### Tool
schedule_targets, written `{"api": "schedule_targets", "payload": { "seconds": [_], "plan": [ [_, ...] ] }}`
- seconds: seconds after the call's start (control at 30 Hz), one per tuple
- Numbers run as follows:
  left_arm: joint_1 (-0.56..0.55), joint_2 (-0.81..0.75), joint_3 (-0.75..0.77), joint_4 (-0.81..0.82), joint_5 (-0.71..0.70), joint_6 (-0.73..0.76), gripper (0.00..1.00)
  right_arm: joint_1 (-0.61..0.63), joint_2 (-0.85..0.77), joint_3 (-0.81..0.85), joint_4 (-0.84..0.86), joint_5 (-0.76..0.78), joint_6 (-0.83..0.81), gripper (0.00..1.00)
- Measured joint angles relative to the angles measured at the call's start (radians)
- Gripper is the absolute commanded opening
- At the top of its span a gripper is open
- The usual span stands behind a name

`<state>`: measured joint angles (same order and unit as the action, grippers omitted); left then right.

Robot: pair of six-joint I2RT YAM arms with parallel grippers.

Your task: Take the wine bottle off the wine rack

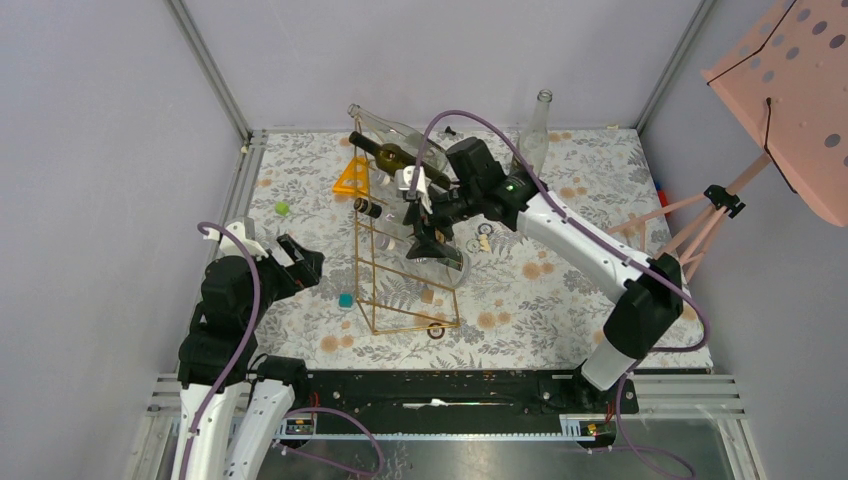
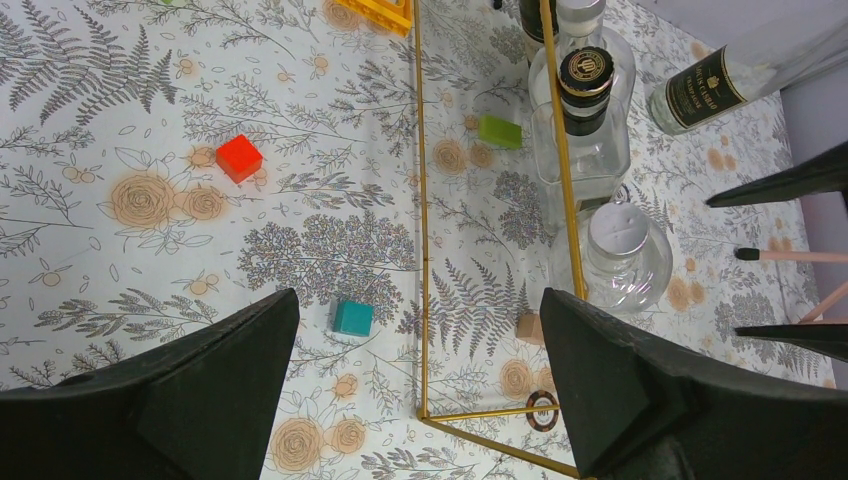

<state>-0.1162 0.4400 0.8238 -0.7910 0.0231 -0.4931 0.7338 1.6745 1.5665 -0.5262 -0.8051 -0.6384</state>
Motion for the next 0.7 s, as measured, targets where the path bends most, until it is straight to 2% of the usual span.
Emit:
{"api": "schedule_targets", "payload": {
  "seconds": [0.3,0.7],
  "plan": [
    [0.000,-0.002,0.000,0.000,0.000,0.000,0.99,0.020,0.120,0.074,0.003,0.008,-0.015,0.77],
    [0.005,-0.002,0.000,0.000,0.000,0.000,0.99,0.028,0.182,0.086,0.029,0.033,-0.007,0.70]
  ]
}}
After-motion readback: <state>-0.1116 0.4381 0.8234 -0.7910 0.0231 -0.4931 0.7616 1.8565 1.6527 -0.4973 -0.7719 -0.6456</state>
